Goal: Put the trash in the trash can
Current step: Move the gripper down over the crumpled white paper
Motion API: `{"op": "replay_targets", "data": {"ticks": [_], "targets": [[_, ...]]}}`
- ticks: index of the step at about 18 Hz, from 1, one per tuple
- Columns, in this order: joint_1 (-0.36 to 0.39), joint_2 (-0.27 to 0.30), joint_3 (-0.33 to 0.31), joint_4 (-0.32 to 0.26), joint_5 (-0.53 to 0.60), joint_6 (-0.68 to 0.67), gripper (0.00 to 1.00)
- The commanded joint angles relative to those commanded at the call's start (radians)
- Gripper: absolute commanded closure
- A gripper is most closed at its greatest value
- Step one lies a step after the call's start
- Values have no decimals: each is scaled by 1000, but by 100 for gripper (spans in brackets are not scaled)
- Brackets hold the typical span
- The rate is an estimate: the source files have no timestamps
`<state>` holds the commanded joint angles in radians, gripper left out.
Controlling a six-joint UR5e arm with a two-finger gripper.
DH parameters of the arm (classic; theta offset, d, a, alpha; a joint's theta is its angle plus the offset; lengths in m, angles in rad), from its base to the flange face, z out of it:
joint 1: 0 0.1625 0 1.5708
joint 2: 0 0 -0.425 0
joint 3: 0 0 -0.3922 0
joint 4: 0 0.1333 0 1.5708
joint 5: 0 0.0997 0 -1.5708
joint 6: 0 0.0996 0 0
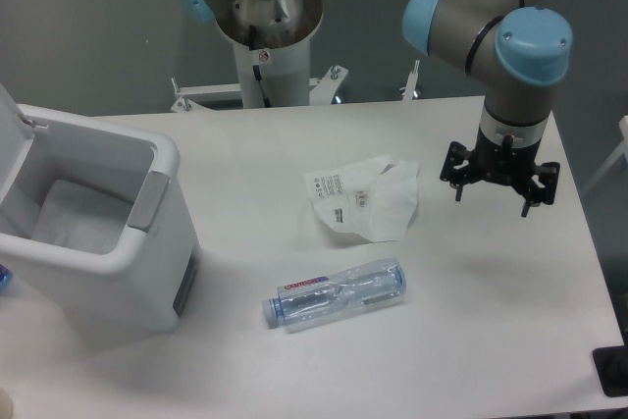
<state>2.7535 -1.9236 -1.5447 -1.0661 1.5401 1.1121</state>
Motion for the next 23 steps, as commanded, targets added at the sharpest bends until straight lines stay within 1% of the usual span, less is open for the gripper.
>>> {"op": "replay_targets", "data": {"ticks": [4, 8, 11, 13, 14, 17, 19, 22, 23], "targets": [[-2, 2, -12, 0, 12, -6, 0], [-5, 9, -50, 2, 8, -11, 0], [-2, 18, -118, 3, -8, -11, 0], [-12, 57, -173, 3, -11, -27, 0], [-15, 66, -199, 3, -9, -49, 0], [-69, 80, -273, 6, -3, -63, 0], [-101, 84, -281, 3, -2, -89, 0], [-158, 92, -285, -6, 2, -197, 0], [-173, 100, -296, -6, 2, -239, 0]]}}
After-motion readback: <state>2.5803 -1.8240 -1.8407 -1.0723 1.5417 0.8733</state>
